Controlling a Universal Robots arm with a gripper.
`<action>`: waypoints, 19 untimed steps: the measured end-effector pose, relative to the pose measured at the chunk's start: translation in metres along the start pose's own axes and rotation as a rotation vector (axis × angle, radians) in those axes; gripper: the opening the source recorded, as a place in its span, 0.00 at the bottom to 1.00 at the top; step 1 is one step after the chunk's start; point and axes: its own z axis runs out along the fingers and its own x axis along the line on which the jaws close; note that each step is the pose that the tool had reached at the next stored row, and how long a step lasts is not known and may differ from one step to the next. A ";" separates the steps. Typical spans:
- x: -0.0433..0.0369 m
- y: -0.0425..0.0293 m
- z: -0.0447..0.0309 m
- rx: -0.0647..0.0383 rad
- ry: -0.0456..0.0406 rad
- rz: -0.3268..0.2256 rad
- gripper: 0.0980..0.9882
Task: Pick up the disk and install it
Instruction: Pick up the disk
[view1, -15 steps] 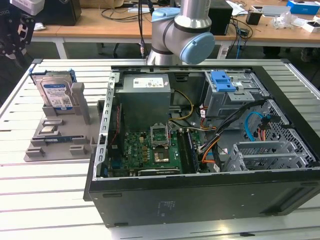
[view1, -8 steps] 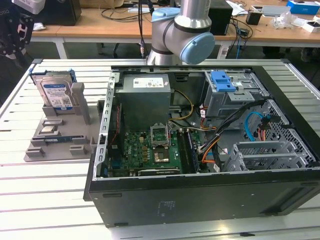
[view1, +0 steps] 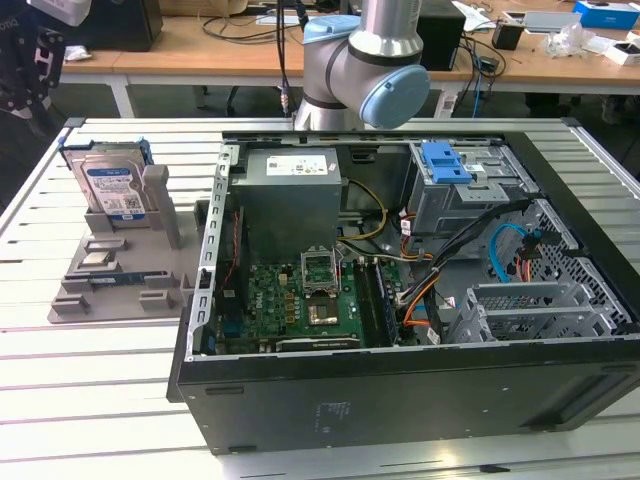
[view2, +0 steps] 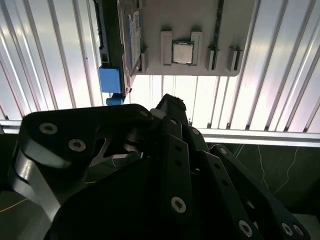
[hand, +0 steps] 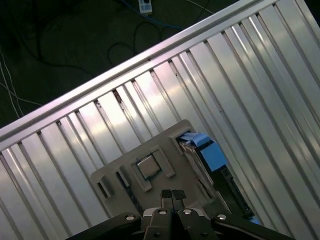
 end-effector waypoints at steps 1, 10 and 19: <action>0.0000 0.0000 0.0000 0.000 0.0006 -0.014 0.01; 0.0000 0.0000 0.0000 -0.002 0.0043 -0.094 0.01; 0.0000 0.0000 0.0000 -0.004 0.0079 -0.175 0.01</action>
